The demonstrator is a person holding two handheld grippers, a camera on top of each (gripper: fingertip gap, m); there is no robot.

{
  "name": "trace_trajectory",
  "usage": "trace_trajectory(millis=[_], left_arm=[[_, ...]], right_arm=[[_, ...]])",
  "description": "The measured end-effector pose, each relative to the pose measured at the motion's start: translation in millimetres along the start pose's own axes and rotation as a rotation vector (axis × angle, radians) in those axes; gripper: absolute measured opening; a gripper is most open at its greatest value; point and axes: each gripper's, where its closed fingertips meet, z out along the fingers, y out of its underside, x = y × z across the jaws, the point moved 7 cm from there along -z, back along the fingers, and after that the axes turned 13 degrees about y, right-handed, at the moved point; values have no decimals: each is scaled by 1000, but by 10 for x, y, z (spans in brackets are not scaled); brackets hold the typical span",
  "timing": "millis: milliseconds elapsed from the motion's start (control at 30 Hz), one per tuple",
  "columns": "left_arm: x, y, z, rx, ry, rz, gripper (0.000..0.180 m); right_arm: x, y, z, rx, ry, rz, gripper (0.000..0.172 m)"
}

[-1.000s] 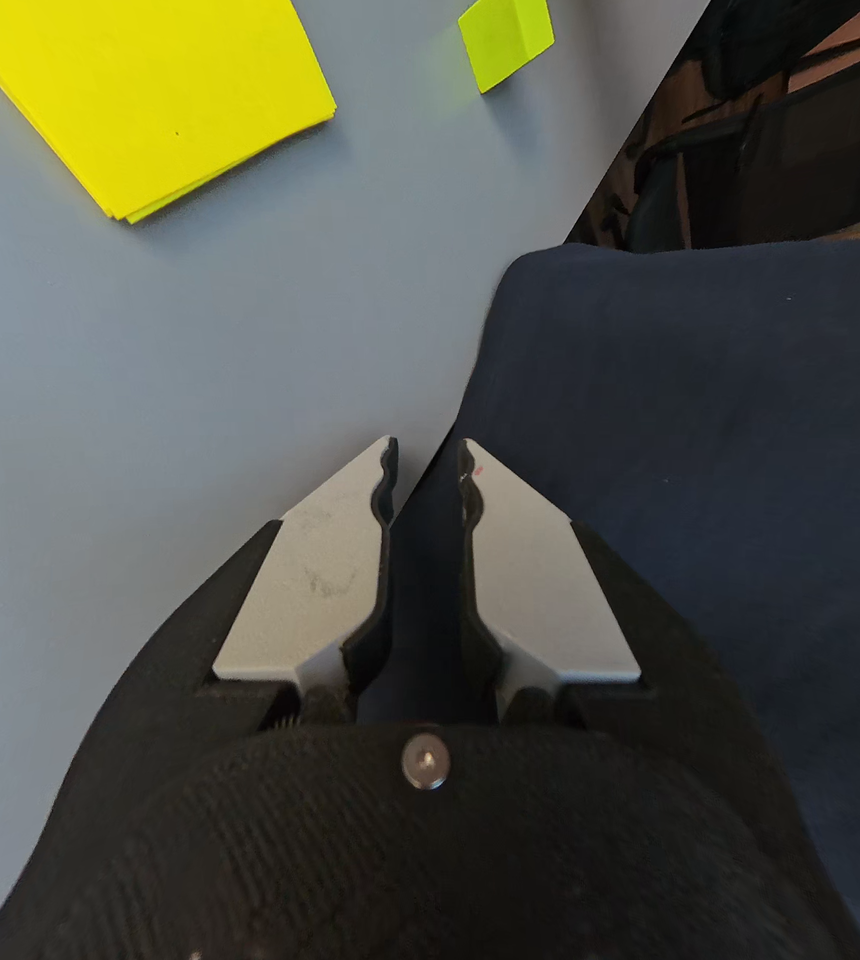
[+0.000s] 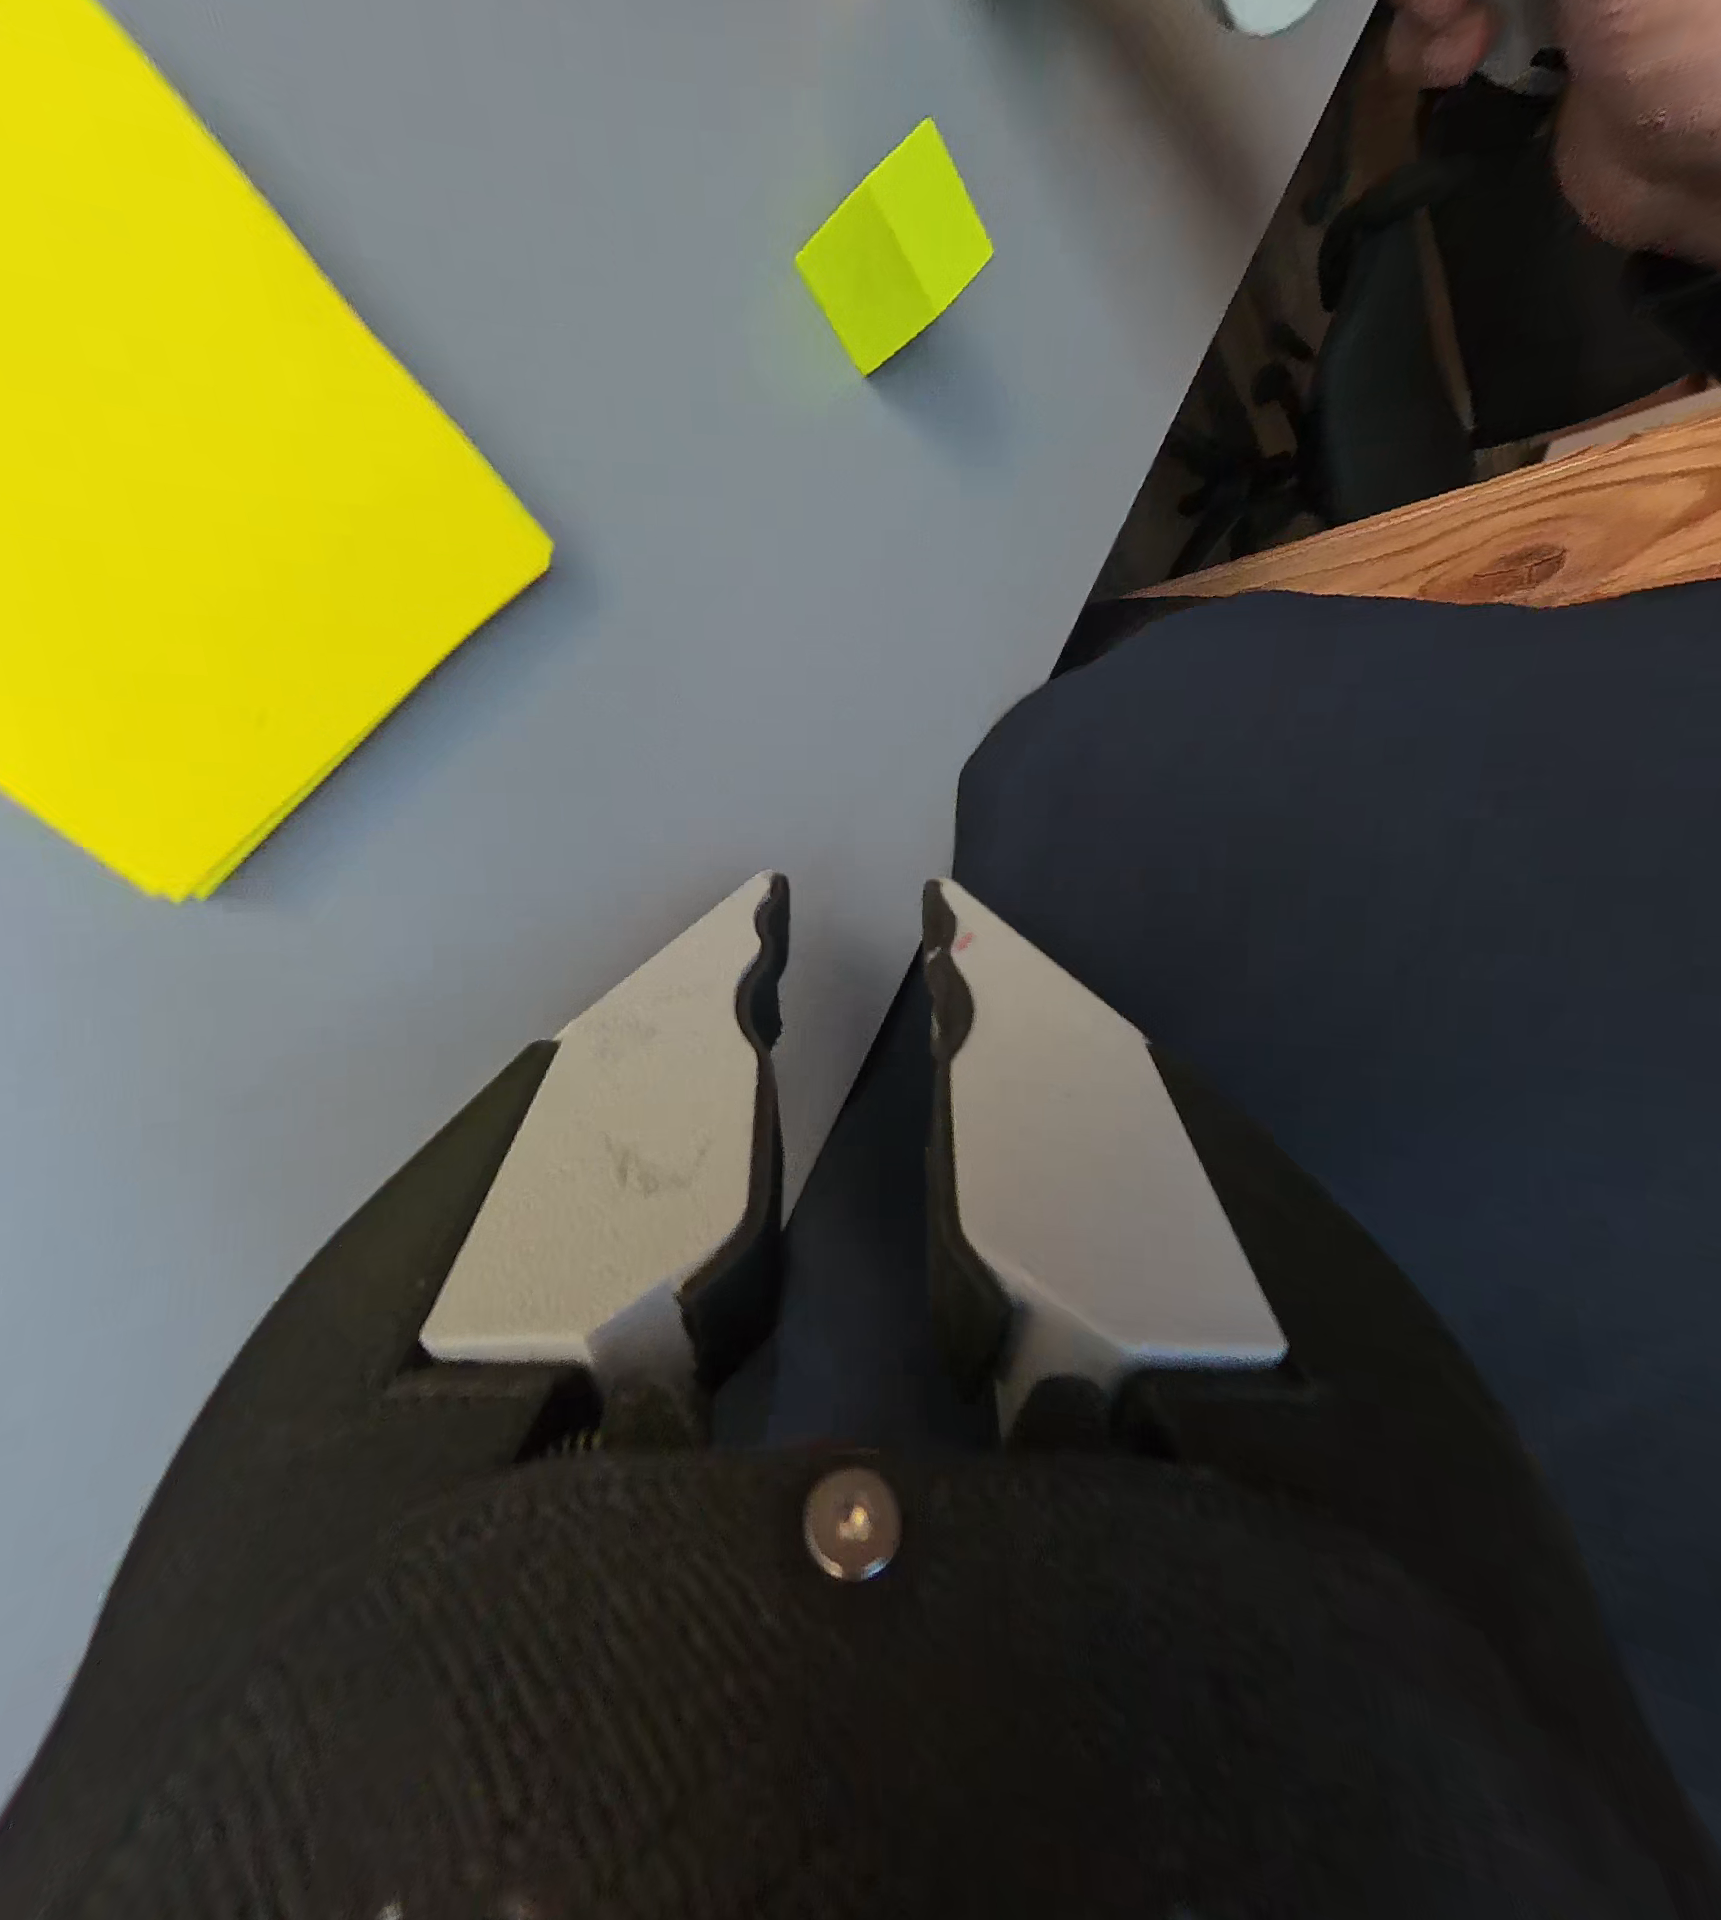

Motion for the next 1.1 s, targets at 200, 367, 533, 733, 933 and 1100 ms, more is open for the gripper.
trace_trajectory(millis=[200, 367, 533, 733, 933, 1100], left_arm=[[134, -519, 292, -65, -101, 155, 44], [152, -887, 629, -131, -176, 205, 56], [117, -1099, 963, -211, -243, 209, 56], [146, -1202, 1244, -248, -287, 196, 45], [118, -1230, 1273, -288, -347, 187, 18], [103, -1212, 1165, -303, -377, 158, 4]], right_arm=[[441, -319, -492, 221, 68, -11, 29], [1887, -696, -1235, 398, 252, 169, 29], [3063, -717, -1190, 316, 244, 255, 30], [3353, -632, -563, 93, 176, 120, 38], [2973, -920, -1061, 342, 35, 84, 37], [2003, -928, -1042, 328, -165, -95, 44]])
